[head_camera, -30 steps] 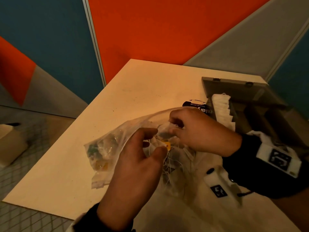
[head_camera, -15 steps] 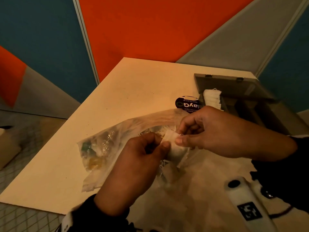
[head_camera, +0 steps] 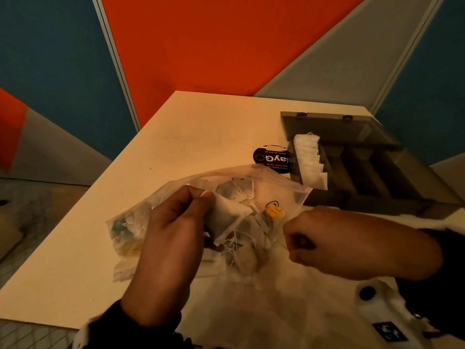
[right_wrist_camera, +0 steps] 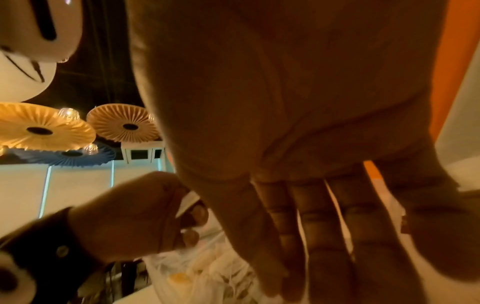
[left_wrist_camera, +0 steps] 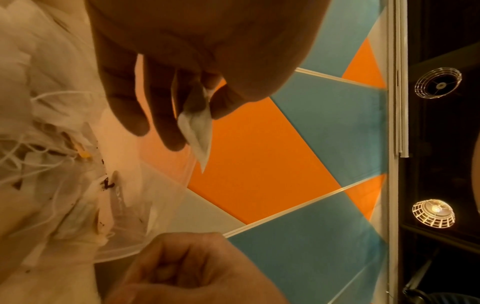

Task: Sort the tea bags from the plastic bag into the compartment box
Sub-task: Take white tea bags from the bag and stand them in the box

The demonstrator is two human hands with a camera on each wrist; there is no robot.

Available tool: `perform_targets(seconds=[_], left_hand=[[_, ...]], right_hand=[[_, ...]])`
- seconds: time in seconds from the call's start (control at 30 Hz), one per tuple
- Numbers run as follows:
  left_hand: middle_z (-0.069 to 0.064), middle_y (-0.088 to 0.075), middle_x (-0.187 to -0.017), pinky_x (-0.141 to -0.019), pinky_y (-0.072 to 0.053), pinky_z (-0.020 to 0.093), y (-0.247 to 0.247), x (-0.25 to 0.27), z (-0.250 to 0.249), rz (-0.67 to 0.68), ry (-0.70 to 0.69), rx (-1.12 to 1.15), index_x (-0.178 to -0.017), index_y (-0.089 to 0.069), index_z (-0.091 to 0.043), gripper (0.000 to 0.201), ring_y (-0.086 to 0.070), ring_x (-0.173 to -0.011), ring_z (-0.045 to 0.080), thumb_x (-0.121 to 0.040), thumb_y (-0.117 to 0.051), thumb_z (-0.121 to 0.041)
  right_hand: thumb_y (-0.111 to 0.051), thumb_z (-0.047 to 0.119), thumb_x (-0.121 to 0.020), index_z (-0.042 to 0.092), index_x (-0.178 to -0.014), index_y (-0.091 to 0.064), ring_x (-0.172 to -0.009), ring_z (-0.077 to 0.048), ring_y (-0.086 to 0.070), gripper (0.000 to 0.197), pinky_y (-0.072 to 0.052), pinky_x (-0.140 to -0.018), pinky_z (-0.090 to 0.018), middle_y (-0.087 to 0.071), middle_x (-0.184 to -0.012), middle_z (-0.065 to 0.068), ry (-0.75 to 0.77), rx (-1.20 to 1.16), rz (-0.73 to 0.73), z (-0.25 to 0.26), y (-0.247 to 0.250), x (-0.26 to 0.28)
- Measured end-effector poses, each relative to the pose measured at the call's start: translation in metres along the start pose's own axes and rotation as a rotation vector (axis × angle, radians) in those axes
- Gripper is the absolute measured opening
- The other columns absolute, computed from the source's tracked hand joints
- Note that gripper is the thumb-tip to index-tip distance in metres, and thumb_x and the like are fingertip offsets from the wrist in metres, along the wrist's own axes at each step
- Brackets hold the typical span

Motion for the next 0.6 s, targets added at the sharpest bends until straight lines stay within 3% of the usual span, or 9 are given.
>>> perform_targets(seconds=[0.1,0.23,0.37,0.53,0.6], left_hand=[[0.011,-0.071,-0.076,-0.053,-0.052,0.038,-0.001,0.000,0.001,-0.028,0.010,0.025,-0.076,-0.071,-0.015,0.028,-0.066,-0.064,0.031,-0.096,-0.053,-0.019],[0.008,-0.072,-0.073,-0.047,-0.052,0.034,-0.002,0.003,0.003,-0.027,0.061,0.058,-0.077,-0.072,-0.015,0.026,-0.065,-0.057,0.024,-0.096,-0.054,-0.017],[0.008,-0.073,-0.070,-0.043,-0.053,0.034,-0.004,0.004,0.007,-0.015,0.138,0.082,-0.091,-0.067,-0.012,0.016,-0.068,-0.053,0.025,-0.097,-0.052,-0.013],[0.014,-0.071,-0.072,-0.043,-0.050,0.032,-0.005,-0.006,0.019,-0.116,0.188,0.108,-0.098,-0.067,-0.013,0.015,-0.065,-0.051,0.026,-0.098,-0.053,-0.012],[0.017,-0.071,-0.080,-0.044,-0.051,0.031,-0.004,-0.011,0.020,-0.138,0.206,0.142,-0.102,-0.068,-0.013,0.017,-0.066,-0.057,0.028,-0.098,-0.051,-0.013]], right_hand=[[-0.050,0.027,-0.097,0.024,-0.103,-0.059,-0.085,-0.010,-0.054,0.011,-0.040,-0.068,-0.023,-0.059,-0.098,0.007,-0.022,0.150,-0.033,-0.001,-0.009,-0.012],[-0.050,0.018,-0.096,0.026,-0.120,-0.052,-0.093,-0.007,-0.047,0.025,-0.037,-0.076,-0.021,-0.054,-0.115,0.004,0.085,0.084,-0.160,0.008,-0.008,-0.031],[-0.054,0.014,-0.090,0.015,-0.112,-0.056,-0.100,-0.023,-0.055,0.022,-0.048,-0.085,-0.040,-0.058,-0.110,-0.006,0.152,0.021,-0.270,0.018,-0.001,-0.062],[-0.070,0.025,-0.081,0.009,-0.101,-0.065,-0.085,-0.027,-0.062,0.026,-0.052,-0.071,-0.036,-0.065,-0.095,-0.010,0.130,0.014,-0.181,0.024,0.004,-0.082],[-0.074,0.028,-0.078,0.009,-0.103,-0.066,-0.085,-0.026,-0.063,0.032,-0.054,-0.072,-0.036,-0.067,-0.096,-0.010,0.130,0.034,-0.187,0.023,0.005,-0.084]])
Point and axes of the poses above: each hand's wrist, its own x-axis away from the middle knuckle, its own y-axis out of the back of the hand, z = x × y, the point moved 1 cm from there along -x, towards the middle knuckle
